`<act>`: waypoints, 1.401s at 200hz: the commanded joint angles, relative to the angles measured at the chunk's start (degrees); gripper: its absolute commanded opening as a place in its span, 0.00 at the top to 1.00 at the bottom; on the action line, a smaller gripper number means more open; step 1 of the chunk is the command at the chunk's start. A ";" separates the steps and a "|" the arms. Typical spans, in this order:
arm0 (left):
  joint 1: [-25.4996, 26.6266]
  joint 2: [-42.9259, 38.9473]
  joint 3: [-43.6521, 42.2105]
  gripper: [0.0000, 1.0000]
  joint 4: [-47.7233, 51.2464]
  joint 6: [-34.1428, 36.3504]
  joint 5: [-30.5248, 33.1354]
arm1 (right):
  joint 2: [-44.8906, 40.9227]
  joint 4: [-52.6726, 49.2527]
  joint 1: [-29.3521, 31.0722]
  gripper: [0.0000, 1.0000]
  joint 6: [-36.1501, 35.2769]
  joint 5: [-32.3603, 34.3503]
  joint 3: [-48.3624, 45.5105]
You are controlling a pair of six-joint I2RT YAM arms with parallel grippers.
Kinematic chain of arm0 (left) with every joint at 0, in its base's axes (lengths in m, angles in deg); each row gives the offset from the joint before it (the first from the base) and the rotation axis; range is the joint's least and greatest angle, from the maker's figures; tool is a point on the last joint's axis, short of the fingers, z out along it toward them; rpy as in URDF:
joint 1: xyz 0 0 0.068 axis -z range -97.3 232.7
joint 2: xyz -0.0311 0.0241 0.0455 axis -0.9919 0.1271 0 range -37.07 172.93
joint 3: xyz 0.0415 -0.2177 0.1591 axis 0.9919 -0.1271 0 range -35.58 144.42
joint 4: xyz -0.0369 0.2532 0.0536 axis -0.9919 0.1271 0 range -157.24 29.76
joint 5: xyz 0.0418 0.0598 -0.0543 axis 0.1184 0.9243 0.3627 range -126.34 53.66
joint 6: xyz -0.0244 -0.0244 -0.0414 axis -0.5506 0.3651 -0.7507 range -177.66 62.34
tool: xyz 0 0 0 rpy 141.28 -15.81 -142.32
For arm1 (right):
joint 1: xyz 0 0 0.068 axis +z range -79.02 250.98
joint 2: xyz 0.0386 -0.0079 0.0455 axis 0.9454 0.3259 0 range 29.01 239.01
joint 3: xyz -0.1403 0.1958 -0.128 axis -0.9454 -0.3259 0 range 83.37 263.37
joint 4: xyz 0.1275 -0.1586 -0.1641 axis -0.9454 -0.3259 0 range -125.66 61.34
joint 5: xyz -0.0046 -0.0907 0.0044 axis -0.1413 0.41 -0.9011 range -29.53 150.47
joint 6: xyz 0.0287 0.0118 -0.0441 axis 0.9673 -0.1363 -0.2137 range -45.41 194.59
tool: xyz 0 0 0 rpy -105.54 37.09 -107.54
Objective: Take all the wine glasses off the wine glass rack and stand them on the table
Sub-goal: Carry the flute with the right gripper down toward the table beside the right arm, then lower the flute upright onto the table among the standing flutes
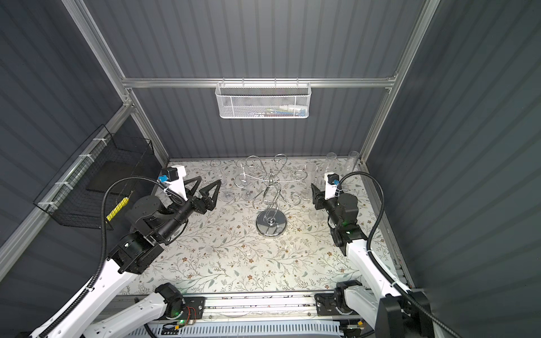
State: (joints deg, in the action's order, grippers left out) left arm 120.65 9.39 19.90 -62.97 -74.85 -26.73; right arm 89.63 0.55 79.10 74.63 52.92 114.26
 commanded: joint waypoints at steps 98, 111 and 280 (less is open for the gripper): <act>0.28 1.44 -1.00 0.13 -3.08 -1.97 0.56 | 19.40 26.85 -0.21 0.49 1.49 -5.32 -1.71; 0.28 1.54 -0.96 0.13 -3.13 -1.83 0.60 | 20.85 28.27 -0.16 0.49 1.72 -5.67 -1.42; 0.27 0.56 -1.08 0.13 -2.92 -2.60 0.23 | 26.66 29.42 -0.12 0.42 1.68 -6.91 1.19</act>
State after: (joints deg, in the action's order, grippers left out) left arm 120.65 11.16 19.03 -65.18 -76.45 -26.45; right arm 115.86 28.31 79.10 76.11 46.80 113.48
